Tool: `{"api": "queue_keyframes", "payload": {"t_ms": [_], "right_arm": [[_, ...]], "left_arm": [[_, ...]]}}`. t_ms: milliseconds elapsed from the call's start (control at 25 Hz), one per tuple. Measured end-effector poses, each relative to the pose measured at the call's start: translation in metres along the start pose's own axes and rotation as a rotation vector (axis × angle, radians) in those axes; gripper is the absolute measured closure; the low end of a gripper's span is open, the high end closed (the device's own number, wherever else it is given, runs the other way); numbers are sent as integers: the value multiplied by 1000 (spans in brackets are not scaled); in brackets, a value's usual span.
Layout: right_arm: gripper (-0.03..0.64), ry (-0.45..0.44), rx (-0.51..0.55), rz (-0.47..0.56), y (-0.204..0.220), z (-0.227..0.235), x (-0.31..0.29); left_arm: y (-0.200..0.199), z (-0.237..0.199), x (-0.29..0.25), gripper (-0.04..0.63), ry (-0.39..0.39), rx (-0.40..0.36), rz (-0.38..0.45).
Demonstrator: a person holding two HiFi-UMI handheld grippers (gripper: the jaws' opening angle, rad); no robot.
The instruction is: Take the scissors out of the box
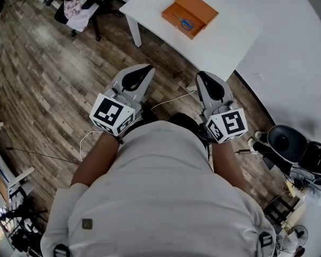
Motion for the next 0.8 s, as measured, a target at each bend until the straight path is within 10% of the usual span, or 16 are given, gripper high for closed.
{"api": "queue_keyframes", "payload": {"t_ms": [800], "right_arm": [[580, -70, -14, 9, -8, 107, -56]], "left_arm": [[-14, -37, -89, 591, -77, -19, -18]]}}
Point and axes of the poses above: the fingertips, and each gripper's own axes: x backward along the fingers, z to its right, y out of its underside, the point moved 4 cm from there along x, backward along the fingers, and after that the axes turned 1 degree about y, right-handed, at the moved point
